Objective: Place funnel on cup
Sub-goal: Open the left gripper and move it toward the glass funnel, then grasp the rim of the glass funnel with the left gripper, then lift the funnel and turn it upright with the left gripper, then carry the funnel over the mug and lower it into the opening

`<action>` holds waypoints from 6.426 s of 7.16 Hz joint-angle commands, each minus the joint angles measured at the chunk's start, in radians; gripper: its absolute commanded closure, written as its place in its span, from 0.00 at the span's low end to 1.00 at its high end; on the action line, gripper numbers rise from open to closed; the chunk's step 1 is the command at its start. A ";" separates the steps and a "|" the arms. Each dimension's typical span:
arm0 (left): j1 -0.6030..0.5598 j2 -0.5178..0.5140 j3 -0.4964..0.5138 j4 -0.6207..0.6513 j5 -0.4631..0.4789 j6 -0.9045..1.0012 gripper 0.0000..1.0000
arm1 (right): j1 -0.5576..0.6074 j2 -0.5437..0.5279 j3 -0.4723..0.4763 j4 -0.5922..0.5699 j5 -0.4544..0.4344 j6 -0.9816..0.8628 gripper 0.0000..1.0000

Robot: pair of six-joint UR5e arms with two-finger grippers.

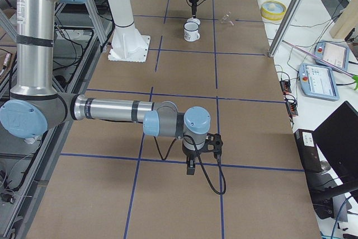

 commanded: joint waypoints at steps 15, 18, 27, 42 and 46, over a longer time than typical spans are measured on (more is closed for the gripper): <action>-0.162 -0.223 0.595 -0.786 0.178 -0.723 0.62 | 0.000 -0.001 0.001 0.000 0.000 0.000 0.00; -0.162 -0.222 0.597 -0.786 0.178 -0.722 0.76 | 0.000 0.001 0.000 0.000 0.000 0.000 0.00; -0.266 -0.156 0.319 -0.708 -0.104 -0.691 1.00 | 0.000 0.001 0.000 0.000 0.000 0.000 0.00; 0.101 -0.555 0.057 0.634 -0.015 -0.102 1.00 | 0.000 -0.001 0.001 0.000 0.000 0.000 0.00; 0.113 -0.526 0.051 0.601 -0.015 -0.104 0.00 | 0.000 -0.001 0.001 0.000 0.000 0.000 0.00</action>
